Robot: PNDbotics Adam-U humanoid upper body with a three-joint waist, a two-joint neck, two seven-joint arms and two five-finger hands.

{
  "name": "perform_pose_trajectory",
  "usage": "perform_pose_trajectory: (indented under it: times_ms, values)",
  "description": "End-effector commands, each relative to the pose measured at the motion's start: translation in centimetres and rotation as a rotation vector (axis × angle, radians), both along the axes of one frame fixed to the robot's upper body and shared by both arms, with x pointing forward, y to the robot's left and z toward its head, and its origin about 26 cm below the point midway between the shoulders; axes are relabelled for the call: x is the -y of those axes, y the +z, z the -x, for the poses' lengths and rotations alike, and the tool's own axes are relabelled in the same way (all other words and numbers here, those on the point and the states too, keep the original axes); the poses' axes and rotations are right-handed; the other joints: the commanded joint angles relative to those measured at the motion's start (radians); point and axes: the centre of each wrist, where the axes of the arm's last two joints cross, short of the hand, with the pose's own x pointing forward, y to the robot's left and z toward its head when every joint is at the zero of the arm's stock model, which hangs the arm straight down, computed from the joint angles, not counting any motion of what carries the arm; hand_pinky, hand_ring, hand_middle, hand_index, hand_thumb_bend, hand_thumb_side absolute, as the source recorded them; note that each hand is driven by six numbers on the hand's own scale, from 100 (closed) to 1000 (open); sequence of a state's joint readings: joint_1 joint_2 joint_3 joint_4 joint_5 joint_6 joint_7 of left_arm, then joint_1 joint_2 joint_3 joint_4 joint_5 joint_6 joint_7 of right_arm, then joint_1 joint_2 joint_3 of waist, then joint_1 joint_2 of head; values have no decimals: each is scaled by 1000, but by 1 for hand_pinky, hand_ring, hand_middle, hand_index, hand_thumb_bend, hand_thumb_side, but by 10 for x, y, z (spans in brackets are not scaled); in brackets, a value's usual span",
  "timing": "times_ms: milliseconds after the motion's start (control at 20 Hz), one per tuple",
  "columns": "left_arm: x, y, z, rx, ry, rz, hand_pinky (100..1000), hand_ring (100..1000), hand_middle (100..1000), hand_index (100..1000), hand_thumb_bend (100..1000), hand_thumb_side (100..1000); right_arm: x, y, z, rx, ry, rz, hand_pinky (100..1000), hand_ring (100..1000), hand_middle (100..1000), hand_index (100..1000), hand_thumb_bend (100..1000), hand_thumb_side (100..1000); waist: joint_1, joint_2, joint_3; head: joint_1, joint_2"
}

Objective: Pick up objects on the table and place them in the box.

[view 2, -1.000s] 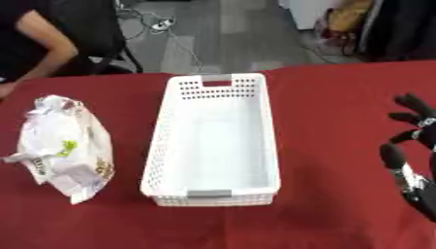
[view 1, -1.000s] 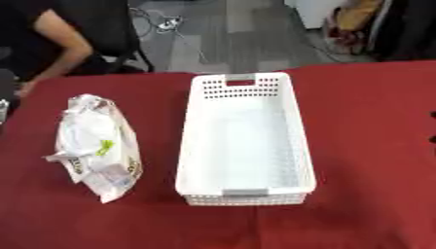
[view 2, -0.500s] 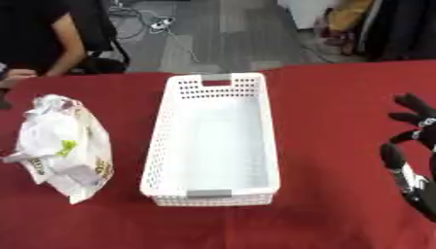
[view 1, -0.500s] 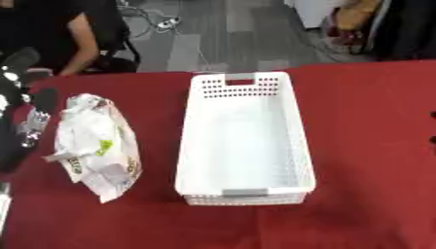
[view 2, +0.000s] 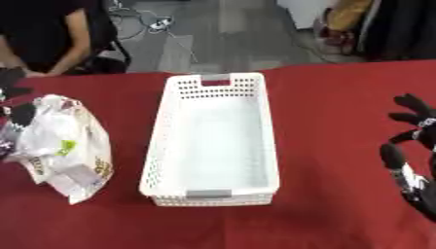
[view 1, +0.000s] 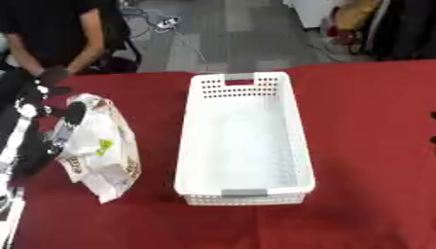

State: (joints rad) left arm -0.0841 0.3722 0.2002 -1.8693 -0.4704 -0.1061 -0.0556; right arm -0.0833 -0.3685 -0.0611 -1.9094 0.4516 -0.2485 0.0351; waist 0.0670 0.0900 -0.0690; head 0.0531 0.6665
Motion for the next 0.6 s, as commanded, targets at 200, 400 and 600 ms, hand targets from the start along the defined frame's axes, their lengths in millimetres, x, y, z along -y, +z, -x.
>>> perform_pose_trajectory:
  times_ms: [200,400,600]
  values:
    - [-9,10,-8,-51,126,-105,669,847,1000,978,1000,923,1,8,0,22,7,18,551,797,885,1000,516,931,-2,-9,-1,7,-15]
    - [-5,15,-14,-78,201,-151,712,861,1000,984,1000,905,1,7,0,21,9,18,551,797,885,1000,515,931,-2,-10,-2,10,-15]
    - [0,21,-16,-74,213,-169,711,860,1000,984,1000,902,1,7,-1,19,10,18,551,797,885,1000,516,931,-2,-11,-4,11,-16]
